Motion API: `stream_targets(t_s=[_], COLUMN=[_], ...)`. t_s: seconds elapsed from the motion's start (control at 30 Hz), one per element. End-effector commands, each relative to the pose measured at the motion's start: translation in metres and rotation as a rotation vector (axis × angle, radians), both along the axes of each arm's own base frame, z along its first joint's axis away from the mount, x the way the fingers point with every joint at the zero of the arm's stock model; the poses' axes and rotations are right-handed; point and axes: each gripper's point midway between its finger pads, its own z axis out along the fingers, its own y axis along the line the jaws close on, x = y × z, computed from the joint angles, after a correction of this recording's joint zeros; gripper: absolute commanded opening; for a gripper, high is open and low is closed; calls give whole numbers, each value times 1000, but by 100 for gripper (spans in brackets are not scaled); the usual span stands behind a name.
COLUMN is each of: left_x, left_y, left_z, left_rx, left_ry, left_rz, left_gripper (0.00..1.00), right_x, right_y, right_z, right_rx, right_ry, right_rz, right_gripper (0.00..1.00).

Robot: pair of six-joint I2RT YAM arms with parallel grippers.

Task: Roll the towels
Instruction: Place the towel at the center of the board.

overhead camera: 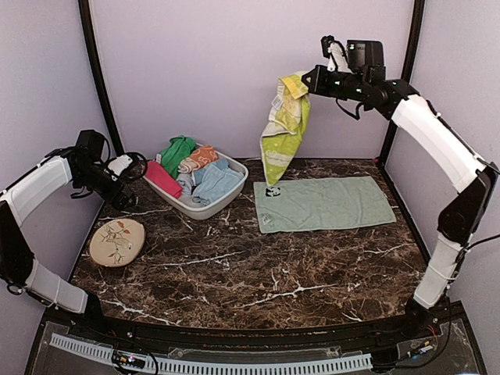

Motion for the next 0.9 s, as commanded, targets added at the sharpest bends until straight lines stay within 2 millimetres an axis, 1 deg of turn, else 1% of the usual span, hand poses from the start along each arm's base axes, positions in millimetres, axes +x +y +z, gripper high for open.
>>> stream_targets(t_s=[0.0, 0.03, 0.07, 0.13, 0.23, 0.3, 0.4, 0.43, 0.47, 0.5, 0.53, 0.6, 0.63, 0.67, 0.7, 0.73, 0.8, 0.87], left_x=[-13, -14, -15, -16, -20, -24, -29, -29, -29, -29, -27, -23, -21, -18, -15, -13, -10, -8], left_y=[-1, -1, -2, -4, -12, -19, -32, -36, -39, -40, -41, -38, -36, -32, -29, -25, -20, -18], left_z=[10, 10, 11, 12, 11, 12, 16, 17, 20, 22, 23, 24, 24, 24, 23, 24, 26, 28], left_rx=[-17, -20, -24, -33, -66, -105, -173, -192, -212, -226, -235, -234, -229, -216, -203, -192, -180, -181], left_ry=[-2, -2, -4, -7, 0, 8, 10, 9, 7, 4, 2, -6, -9, -14, -20, -28, -39, -44], left_rz=[3, -1, -5, -13, -40, -67, -106, -113, -115, -112, -106, -77, -61, -43, -21, -1, 29, 44], left_gripper=[99, 99, 99, 99, 99, 99, 99, 99, 99, 99, 99, 99, 99, 99, 99, 99, 99, 99], right_x=[-52, -66, -82, -118, -167, -194, -224, -231, -238, -243, -248, -261, -265, -267, -269, -270, -273, -277], right_y=[24, 28, 34, 46, 69, 89, 125, 138, 150, 167, 182, 211, 223, 235, 244, 252, 262, 262], right_z=[-35, -45, -64, -83, -108, -113, -115, -112, -102, -101, -95, -76, -50, -54, -28, -15, 5, 17], right_rx=[-36, -51, -66, -59, -53, -33, -23, -27, -24, -33, -36, -19, 20, 20, 63, 91, 143, 177], right_ry=[103, 125, 168, 220, 296, 321, 351, 352, 341, 341, 331, 303, 263, 279, 241, 223, 195, 174], right_rz=[137, 155, 184, 257, 373, 461, 585, 624, 659, 698, 736, 815, 854, 884, 919, 945, 994, 1024], right_gripper=[0, 0, 0, 0, 0, 0, 0, 0, 0, 0, 0, 0, 0, 0, 0, 0, 0, 0])
